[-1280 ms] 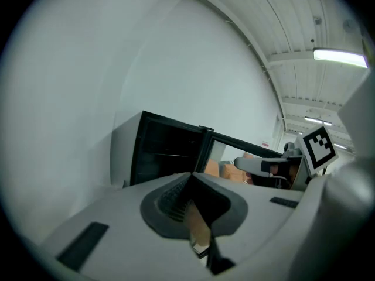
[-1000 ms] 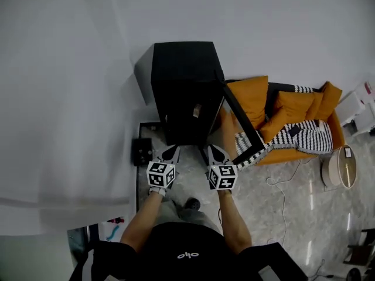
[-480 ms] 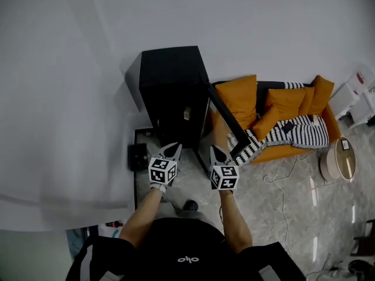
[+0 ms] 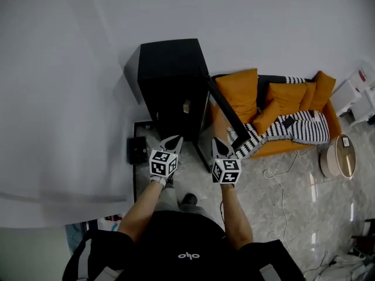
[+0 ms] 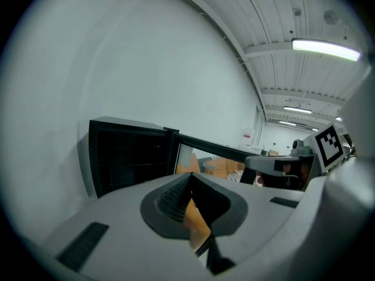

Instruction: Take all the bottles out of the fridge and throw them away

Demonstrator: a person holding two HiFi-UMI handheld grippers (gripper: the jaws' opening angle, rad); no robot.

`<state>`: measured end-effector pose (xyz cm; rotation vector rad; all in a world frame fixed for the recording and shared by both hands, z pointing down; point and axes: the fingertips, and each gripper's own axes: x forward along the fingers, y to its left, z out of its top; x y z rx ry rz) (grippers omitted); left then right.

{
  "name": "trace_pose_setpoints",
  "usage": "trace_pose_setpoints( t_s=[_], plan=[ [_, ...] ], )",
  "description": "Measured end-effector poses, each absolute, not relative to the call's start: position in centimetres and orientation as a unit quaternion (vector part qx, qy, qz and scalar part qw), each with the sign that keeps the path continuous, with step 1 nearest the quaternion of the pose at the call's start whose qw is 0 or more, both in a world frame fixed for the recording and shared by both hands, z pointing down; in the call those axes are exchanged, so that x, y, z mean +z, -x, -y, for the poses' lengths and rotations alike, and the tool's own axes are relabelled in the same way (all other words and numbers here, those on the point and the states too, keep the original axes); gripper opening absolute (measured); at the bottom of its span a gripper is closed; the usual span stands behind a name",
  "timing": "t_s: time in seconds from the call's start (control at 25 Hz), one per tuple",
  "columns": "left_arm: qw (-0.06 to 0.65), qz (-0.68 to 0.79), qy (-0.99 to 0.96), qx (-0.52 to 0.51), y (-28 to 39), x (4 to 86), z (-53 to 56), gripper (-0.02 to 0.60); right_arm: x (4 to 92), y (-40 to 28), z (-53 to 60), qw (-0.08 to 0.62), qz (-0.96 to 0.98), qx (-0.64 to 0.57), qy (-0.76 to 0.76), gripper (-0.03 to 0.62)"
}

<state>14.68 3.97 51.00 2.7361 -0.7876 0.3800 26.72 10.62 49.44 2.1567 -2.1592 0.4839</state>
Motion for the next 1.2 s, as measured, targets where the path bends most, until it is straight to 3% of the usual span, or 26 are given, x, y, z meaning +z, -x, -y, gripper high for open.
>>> trace_pose_setpoints(
  t_s=[1.2],
  plan=[
    [0.171, 0.238, -0.941, 0.170, -18.7, 62.6, 8.7, 0.006, 60.4, -28.1, 2.4, 0.086, 0.690, 0.208, -0.688, 0.008]
  ],
)
